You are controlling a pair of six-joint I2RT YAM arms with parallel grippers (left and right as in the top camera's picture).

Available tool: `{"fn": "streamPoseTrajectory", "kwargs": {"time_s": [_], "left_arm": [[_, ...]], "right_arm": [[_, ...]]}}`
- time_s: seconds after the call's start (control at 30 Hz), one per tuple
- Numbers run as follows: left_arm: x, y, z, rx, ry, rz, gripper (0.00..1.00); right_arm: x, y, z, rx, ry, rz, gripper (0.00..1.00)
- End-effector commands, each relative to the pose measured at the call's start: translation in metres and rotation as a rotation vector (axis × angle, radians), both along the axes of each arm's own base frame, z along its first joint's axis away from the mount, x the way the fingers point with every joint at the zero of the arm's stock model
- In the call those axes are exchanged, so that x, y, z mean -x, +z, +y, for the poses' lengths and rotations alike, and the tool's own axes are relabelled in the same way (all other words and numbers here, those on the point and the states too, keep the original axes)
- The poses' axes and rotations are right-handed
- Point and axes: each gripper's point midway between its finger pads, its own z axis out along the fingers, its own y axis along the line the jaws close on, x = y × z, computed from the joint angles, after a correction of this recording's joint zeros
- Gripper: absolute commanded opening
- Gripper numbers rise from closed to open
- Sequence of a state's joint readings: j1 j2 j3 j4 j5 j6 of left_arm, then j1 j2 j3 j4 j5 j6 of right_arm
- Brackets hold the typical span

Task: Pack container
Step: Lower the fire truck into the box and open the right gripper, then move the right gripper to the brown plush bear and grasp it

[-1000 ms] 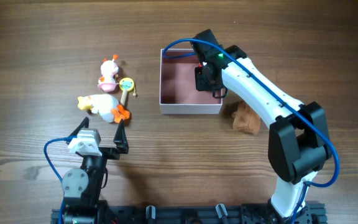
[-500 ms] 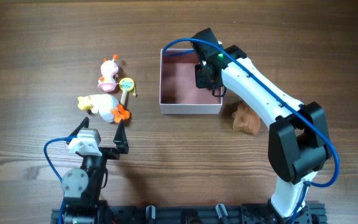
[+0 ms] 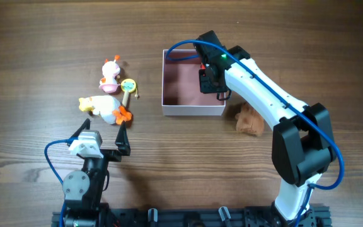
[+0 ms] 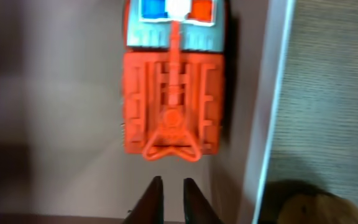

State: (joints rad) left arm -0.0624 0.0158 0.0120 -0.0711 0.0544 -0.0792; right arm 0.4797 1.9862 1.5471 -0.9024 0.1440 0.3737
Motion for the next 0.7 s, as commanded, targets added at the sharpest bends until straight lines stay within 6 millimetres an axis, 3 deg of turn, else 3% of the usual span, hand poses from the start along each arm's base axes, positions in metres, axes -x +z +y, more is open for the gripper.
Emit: {"fn": "streamPoseTrajectory", "kwargs": {"time_s": [0.0, 0.07, 0.13, 0.27, 0.37, 0.43, 0.5, 0.57, 0.67], "left_arm": [[0.0, -0.003, 0.0, -0.018, -0.008, 0.002, 1.0], [0.0, -0.002, 0.0, -0.018, -0.008, 0.002, 1.0], [0.0, -0.002, 0.0, -0.018, -0.008, 0.002, 1.0], [0.0, -0.002, 0.0, -0.018, -0.008, 0.002, 1.0], [0.0, -0.002, 0.0, -0.018, -0.008, 0.002, 1.0], [0.0, -0.002, 0.0, -0.018, -0.008, 0.002, 1.0], [0.0, -0.003, 0.0, -0.018, -0.008, 0.002, 1.0], [0.0, -0.003, 0.0, -0.018, -0.008, 0.002, 1.0], [0.0, -0.002, 0.0, -0.018, -0.008, 0.002, 1.0]], "right_arm": [[0.006, -0.01, 0.007, -0.029, 0.019, 0.043, 0.16], [0.005, -0.006, 0.008, -0.033, 0.043, 0.035, 0.29], [0.003, 0.01, 0.012, -0.056, 0.069, 0.007, 0.33], [0.001, 0.069, 0.013, -0.118, 0.069, -0.121, 0.36], [0.011, 0.116, 0.004, -0.155, 0.045, -0.21, 0.39], [0.022, 0.143, -0.014, -0.149, -0.013, -0.252, 0.53], [0.043, 0.155, -0.059, -0.063, -0.169, -0.243, 0.64], [0.057, 0.151, -0.095, 0.017, -0.286, -0.193, 0.73], [0.068, 0.127, -0.125, 0.046, -0.359, -0.095, 0.86]]}}
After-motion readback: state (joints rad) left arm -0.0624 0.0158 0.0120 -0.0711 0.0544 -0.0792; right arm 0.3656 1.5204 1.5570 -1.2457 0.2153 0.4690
